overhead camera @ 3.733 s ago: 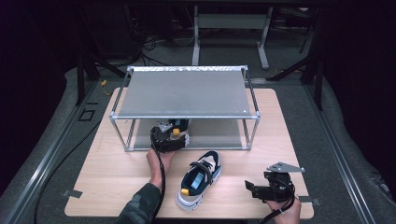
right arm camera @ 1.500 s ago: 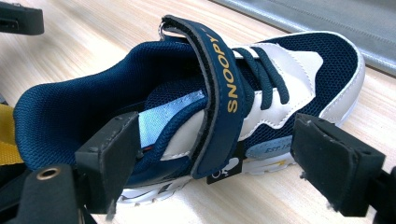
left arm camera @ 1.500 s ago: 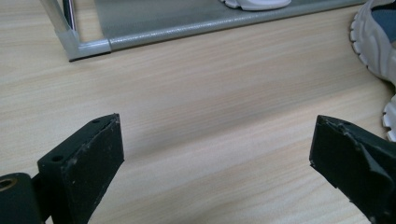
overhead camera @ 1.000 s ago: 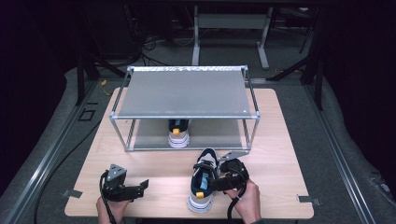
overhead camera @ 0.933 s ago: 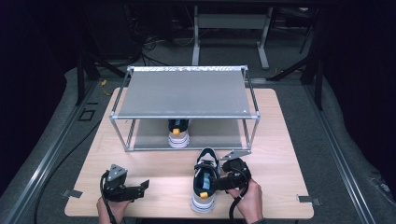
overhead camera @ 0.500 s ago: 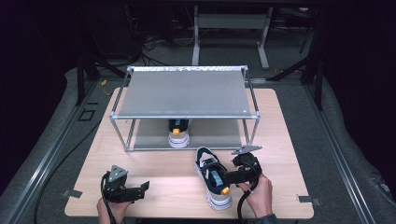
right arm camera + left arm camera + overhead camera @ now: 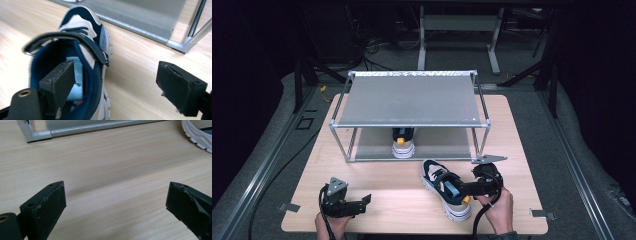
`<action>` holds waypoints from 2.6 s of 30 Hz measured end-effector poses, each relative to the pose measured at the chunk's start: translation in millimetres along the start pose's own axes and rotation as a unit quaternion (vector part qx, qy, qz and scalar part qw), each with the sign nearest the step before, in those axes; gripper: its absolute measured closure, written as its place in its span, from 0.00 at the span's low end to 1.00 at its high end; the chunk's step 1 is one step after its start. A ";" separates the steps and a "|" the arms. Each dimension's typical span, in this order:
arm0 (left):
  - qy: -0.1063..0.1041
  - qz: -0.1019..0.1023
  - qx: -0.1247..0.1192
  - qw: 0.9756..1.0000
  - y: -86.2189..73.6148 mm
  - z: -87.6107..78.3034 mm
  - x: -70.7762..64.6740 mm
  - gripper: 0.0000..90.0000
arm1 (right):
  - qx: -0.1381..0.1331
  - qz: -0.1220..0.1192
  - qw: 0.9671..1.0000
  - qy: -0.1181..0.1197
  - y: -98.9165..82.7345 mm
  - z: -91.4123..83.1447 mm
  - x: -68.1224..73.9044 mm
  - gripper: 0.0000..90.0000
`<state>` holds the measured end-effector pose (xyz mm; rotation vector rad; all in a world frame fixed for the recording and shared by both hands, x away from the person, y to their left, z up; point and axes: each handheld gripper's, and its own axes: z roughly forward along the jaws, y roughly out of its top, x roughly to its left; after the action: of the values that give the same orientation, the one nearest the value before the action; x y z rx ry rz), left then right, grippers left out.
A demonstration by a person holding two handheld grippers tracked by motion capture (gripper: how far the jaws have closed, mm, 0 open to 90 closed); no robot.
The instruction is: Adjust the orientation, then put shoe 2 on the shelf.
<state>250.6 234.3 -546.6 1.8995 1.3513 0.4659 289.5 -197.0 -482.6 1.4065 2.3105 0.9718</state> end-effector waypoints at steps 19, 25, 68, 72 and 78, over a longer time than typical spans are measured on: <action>-0.007 -0.007 -0.002 1.000 9.1 -0.5 5.4 0.02 | -0.015 -0.008 1.000 0.021 -41.7 10.2 50.8 0.00; -0.013 0.012 0.004 1.000 14.6 4.7 -6.0 0.03 | -0.011 -0.012 1.000 -0.019 -47.4 35.4 50.4 0.18; 0.014 0.006 0.001 1.000 4.0 -12.9 7.6 0.00 | -0.059 -0.029 0.997 -0.042 -33.7 -2.2 52.5 0.25; 0.016 0.001 0.002 1.000 1.6 -13.4 10.0 0.00 | -0.087 -0.029 0.995 0.024 -27.1 1.1 46.6 0.25; 0.015 0.003 0.001 1.000 1.1 -13.6 9.1 0.00 | -0.072 -0.027 0.997 -0.024 -15.8 4.4 47.5 0.25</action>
<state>245.7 247.3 -538.0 1.9066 1.3659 0.4983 257.5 -159.1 -491.0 1.2893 2.1857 1.0526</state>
